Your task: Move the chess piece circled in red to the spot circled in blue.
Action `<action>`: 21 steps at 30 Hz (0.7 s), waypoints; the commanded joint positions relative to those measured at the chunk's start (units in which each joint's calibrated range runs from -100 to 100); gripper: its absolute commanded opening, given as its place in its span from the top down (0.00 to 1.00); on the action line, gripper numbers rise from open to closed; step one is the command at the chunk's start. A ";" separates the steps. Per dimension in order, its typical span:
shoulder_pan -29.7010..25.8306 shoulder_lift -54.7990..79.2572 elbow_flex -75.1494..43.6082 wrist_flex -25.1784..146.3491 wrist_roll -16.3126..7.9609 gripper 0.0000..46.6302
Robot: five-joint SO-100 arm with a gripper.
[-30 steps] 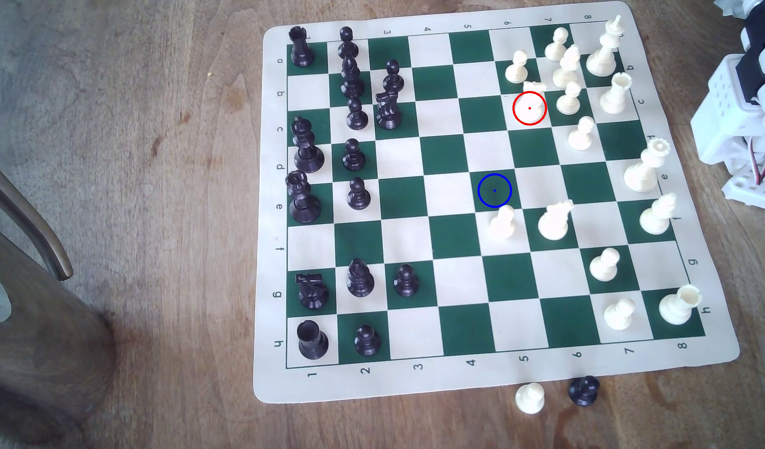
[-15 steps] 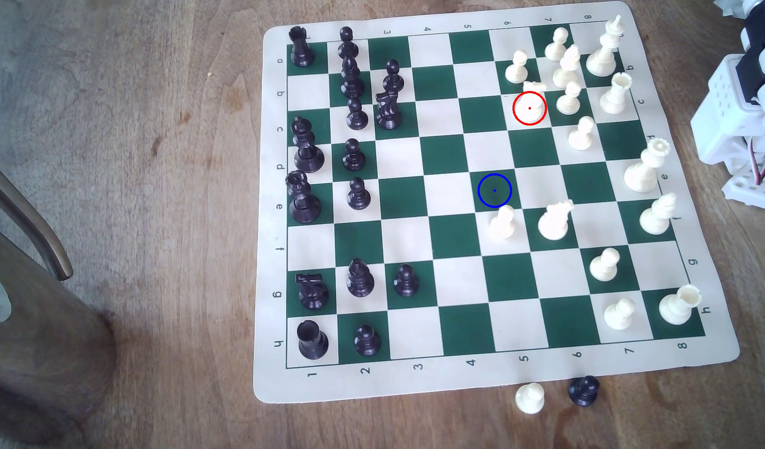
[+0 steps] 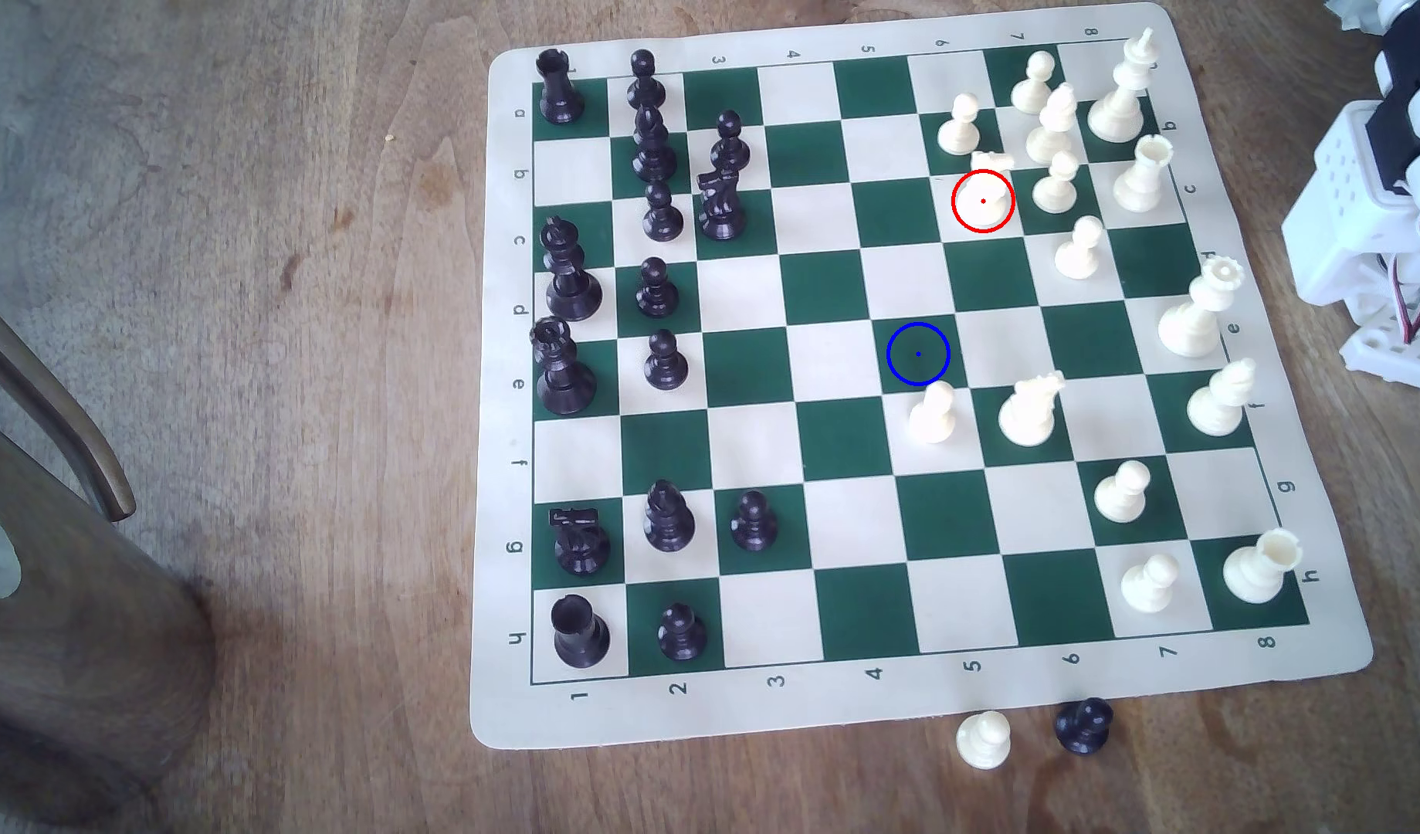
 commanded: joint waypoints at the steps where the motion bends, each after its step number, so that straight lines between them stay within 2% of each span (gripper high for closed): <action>1: 1.74 -0.11 0.90 27.05 0.24 1.00; 2: 1.82 -0.11 0.90 35.90 1.71 1.00; 5: 2.99 -0.11 0.90 45.64 2.49 1.00; 10: 5.96 3.96 0.00 63.09 1.17 1.00; 11: 7.68 6.08 -3.72 73.65 1.61 1.00; 14: 9.09 10.58 -8.98 81.68 1.17 1.00; 15: 9.48 12.37 -11.61 85.12 0.63 1.00; 16: 10.11 15.17 -18.50 94.95 -1.03 1.00; 19: 11.05 20.69 -30.37 108.87 -3.96 1.00; 20: 11.36 25.10 -38.35 117.71 -6.11 1.00; 21: 11.44 26.63 -41.07 120.66 -7.03 1.00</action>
